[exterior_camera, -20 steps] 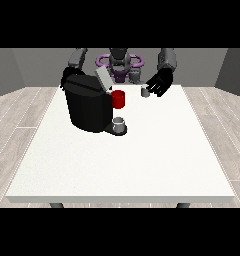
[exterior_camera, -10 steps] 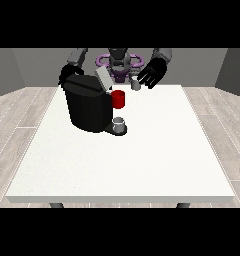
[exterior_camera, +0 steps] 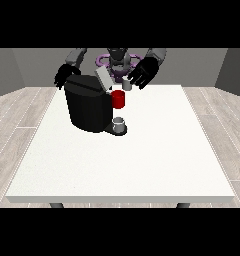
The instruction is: Insert the coffee pod into the coffee machine and close the lid
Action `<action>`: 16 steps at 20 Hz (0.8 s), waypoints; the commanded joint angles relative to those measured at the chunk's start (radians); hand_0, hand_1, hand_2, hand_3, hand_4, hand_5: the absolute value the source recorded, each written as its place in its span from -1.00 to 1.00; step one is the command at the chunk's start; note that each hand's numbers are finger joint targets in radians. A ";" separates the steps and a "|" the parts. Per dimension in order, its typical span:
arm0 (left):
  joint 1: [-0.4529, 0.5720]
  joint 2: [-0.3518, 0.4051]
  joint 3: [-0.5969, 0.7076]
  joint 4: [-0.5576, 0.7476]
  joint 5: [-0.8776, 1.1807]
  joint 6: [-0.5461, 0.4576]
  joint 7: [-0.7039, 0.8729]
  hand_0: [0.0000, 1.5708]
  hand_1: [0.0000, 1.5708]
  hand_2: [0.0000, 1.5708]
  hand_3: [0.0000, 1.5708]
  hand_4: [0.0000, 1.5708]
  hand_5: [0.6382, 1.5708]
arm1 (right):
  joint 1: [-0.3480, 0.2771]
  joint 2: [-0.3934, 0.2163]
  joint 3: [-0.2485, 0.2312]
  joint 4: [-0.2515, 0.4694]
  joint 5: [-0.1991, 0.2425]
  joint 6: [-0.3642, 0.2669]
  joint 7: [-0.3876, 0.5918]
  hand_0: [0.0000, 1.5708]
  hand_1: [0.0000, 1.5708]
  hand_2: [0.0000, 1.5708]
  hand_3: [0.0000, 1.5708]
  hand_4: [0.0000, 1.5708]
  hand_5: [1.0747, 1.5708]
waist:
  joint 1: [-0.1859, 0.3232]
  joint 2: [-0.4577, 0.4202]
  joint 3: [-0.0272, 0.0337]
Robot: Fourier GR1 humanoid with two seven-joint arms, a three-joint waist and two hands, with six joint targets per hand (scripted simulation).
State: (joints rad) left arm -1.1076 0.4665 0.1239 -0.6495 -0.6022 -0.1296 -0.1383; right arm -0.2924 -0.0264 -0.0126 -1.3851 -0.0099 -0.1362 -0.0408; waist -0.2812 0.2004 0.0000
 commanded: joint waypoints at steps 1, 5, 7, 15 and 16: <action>-0.058 0.039 0.002 0.011 -0.003 -0.068 0.020 0.63 0.63 0.66 0.56 -0.36 1.00 | -0.012 0.000 0.000 -0.007 0.006 -0.007 0.001 -1.00 -1.00 -1.00 -1.00 -0.30 1.00 | -0.003 0.003 0.0002; -0.033 0.000 0.008 0.035 -0.013 0.001 0.007 0.66 0.66 0.69 0.59 -0.38 1.00 | -0.035 -0.001 0.023 -0.063 0.027 -0.024 0.067 -1.00 -1.00 -1.00 -1.00 -0.39 1.00 | -0.034 0.022 -0.0003; -0.062 0.017 0.012 0.028 -0.020 0.007 0.011 0.67 0.67 0.69 0.57 -0.37 1.00 | -0.048 0.011 -0.004 -0.047 0.008 -0.039 0.049 -1.00 -1.00 -1.00 -1.00 -0.33 1.00 | -0.031 0.051 0.0000; -0.057 -0.036 -0.010 0.006 -0.017 -0.041 0.011 0.60 0.60 0.65 0.54 -0.35 1.00 | -0.019 -0.019 -0.067 0.036 -0.024 -0.010 -0.066 -1.00 -1.00 -1.00 -1.00 -0.33 1.00 | 0.020 0.047 0.0005; -0.043 -0.023 -0.007 0.045 -0.030 -0.032 0.023 0.59 0.59 0.65 0.54 -0.36 1.00 | -0.015 -0.014 -0.015 -0.048 -0.010 -0.012 0.085 -1.00 -1.00 -1.00 -1.00 -0.37 1.00 | -0.025 -0.001 -0.0002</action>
State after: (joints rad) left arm -1.1682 0.4440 0.1182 -0.6254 -0.6285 -0.1454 -0.1111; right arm -0.3212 -0.0374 -0.0395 -1.3941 -0.0145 -0.1521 -0.0267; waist -0.2950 0.2384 0.0003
